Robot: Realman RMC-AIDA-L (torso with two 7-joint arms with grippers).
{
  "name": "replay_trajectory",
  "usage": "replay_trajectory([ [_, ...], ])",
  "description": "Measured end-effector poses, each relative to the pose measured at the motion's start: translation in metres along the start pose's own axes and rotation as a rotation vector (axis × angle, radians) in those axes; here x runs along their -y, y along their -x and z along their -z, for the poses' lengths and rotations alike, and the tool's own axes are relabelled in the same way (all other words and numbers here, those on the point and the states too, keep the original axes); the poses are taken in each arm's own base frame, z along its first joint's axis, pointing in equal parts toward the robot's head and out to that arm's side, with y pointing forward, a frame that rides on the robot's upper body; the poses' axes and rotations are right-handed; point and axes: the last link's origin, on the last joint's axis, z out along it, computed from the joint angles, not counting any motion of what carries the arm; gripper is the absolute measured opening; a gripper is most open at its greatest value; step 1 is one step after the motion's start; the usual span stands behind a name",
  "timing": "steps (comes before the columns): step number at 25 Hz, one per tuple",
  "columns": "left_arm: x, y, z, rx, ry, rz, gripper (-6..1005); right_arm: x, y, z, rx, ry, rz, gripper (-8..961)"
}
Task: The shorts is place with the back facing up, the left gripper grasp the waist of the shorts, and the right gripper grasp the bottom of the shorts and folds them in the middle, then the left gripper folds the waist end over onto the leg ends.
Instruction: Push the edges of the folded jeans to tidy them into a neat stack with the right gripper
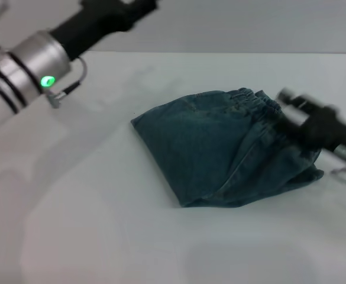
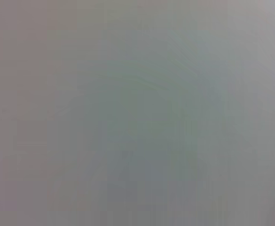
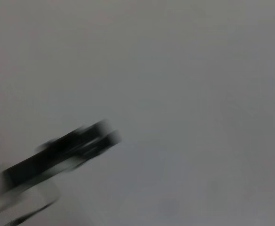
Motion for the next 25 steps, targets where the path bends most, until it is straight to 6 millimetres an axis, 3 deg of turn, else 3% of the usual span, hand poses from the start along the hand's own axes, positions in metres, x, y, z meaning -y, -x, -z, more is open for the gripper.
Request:
replay_trajectory([
  [4, 0.013, -0.002, 0.015, -0.035, -0.049, 0.025, 814, -0.023, -0.012, -0.014, -0.163, 0.195, -0.001, 591],
  [11, 0.017, 0.000, 0.017, -0.034, -0.070, 0.028, 814, -0.048, -0.033, -0.022, -0.377, 0.384, -0.028, 592],
  [17, 0.018, 0.001, 0.013, -0.026, -0.070, 0.028, 814, -0.046, -0.043, -0.023, -0.468, 0.373, -0.047, 592],
  [25, 0.018, -0.002, 0.009, -0.030, -0.066, 0.024, 814, -0.042, -0.045, -0.043, -0.511, 0.332, -0.027, 592],
])
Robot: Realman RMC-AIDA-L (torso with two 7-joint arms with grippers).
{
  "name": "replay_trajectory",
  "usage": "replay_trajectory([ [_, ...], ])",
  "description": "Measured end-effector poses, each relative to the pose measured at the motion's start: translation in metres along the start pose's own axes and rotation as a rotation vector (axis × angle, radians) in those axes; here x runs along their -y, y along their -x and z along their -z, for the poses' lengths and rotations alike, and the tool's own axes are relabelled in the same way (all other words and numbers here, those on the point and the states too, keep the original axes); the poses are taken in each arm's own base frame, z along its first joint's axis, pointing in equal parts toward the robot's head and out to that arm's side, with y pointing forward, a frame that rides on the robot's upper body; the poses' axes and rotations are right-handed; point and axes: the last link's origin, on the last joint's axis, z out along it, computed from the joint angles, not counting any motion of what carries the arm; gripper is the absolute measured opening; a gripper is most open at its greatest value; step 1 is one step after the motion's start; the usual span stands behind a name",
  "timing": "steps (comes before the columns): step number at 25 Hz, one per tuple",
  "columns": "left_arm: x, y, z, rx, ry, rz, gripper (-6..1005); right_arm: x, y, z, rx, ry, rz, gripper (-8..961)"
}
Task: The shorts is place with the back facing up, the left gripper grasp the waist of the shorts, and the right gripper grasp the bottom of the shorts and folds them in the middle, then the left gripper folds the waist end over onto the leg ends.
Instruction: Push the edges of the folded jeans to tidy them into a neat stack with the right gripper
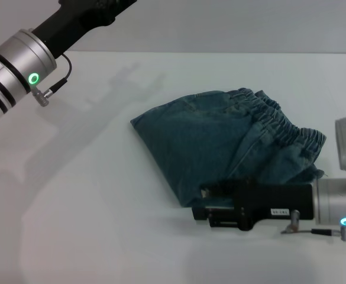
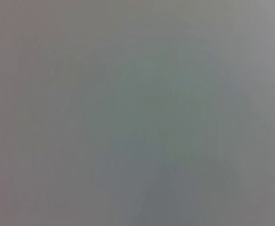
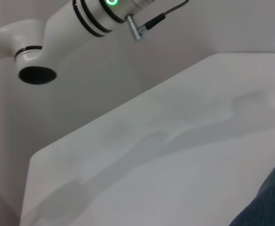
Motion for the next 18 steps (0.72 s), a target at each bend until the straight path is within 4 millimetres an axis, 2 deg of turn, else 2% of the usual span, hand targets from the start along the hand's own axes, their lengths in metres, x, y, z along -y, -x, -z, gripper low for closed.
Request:
replay_trajectory([
  [18, -0.002, 0.000, -0.002, -0.004, 0.004, 0.004, 815, 0.030, 0.045, -0.027, -0.041, -0.108, -0.014, 592],
])
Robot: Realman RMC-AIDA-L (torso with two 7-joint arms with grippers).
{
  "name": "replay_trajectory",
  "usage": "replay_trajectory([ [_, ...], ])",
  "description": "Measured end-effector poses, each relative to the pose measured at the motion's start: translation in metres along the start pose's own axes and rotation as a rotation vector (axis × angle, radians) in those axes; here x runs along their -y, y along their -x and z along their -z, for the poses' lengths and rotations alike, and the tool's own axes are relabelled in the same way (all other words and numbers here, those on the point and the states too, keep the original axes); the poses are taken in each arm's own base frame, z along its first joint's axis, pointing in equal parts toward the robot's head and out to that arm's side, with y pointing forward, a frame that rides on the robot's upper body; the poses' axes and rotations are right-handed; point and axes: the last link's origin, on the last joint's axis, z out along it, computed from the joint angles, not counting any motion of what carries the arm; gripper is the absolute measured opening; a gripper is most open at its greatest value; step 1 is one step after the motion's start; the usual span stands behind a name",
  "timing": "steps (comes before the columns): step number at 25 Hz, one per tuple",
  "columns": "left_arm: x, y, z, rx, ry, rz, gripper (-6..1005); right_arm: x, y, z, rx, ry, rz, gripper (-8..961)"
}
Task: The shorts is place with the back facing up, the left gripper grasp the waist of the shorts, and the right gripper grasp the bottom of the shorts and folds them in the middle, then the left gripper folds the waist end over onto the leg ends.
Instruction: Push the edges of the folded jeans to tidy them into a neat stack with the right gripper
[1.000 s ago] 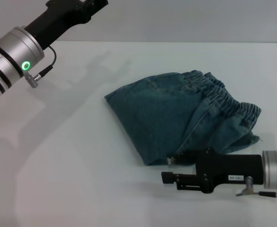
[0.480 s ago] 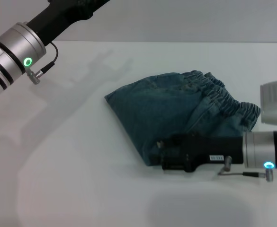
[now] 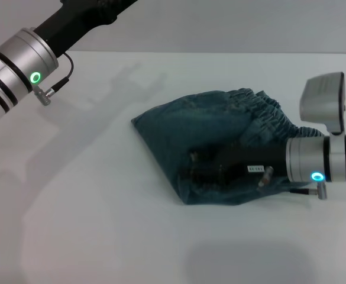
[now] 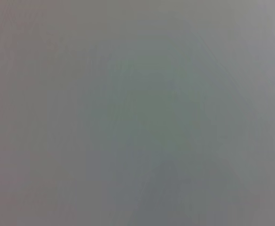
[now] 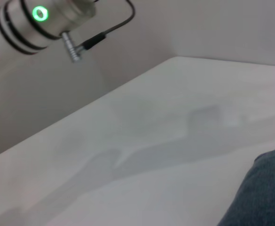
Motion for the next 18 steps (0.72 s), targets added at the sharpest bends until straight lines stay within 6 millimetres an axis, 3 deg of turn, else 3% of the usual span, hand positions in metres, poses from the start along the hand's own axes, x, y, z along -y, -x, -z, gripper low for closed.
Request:
replay_trajectory([
  [12, -0.001, 0.003, 0.003, 0.006, 0.003, 0.010, 815, 0.018, 0.022, -0.007, 0.057, -0.119, -0.013, 592],
  [18, -0.001, 0.005, 0.006, 0.009, 0.001, 0.013, 815, 0.012, 0.027, -0.007, 0.076, -0.072, 0.016, 591],
])
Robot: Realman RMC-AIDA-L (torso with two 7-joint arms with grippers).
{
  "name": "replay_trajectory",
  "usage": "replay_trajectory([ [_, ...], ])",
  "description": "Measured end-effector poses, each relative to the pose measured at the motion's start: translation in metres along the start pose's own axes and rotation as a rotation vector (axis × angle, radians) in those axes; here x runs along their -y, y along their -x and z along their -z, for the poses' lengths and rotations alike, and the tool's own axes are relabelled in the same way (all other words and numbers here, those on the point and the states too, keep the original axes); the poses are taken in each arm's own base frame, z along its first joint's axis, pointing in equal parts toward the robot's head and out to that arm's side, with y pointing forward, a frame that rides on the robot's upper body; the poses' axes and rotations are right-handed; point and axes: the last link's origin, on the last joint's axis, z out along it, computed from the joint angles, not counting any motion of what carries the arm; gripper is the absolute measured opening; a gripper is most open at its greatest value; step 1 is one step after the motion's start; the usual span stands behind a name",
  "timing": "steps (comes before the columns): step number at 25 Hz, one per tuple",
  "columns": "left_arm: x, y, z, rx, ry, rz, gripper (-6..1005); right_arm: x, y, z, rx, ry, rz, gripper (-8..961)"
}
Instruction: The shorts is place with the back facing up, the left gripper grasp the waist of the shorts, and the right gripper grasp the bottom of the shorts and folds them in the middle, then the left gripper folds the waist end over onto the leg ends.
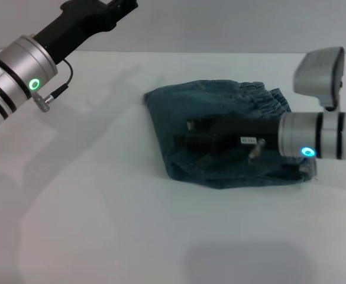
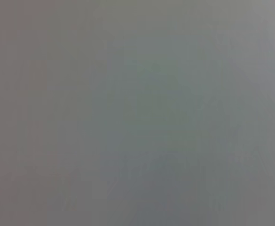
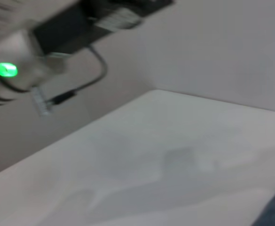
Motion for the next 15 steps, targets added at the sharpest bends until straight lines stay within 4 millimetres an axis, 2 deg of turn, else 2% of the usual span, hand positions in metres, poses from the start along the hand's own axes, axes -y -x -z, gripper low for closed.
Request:
replay_trajectory([
  [2, 0.001, 0.001, 0.003, -0.002, -0.004, 0.003, 815, -0.006, -0.003, 0.008, 0.020, 0.051, 0.025, 591],
  [3, 0.002, 0.001, 0.004, -0.003, -0.007, 0.005, 815, -0.012, -0.006, 0.020, 0.057, 0.091, 0.055, 591],
  [4, 0.002, 0.001, 0.006, -0.004, -0.010, 0.006, 815, -0.012, -0.006, 0.020, 0.057, 0.091, 0.055, 591],
  [8, 0.006, 0.002, 0.014, -0.019, -0.028, 0.020, 815, -0.019, -0.010, 0.052, 0.220, 0.112, 0.105, 592],
  [11, 0.008, 0.002, 0.019, -0.037, -0.038, 0.029, 814, -0.019, -0.015, 0.083, 0.407, 0.034, 0.140, 592],
  [15, 0.011, 0.001, 0.032, -0.097, -0.053, 0.013, 814, -0.012, -0.028, 0.122, 0.626, -0.180, 0.170, 591],
])
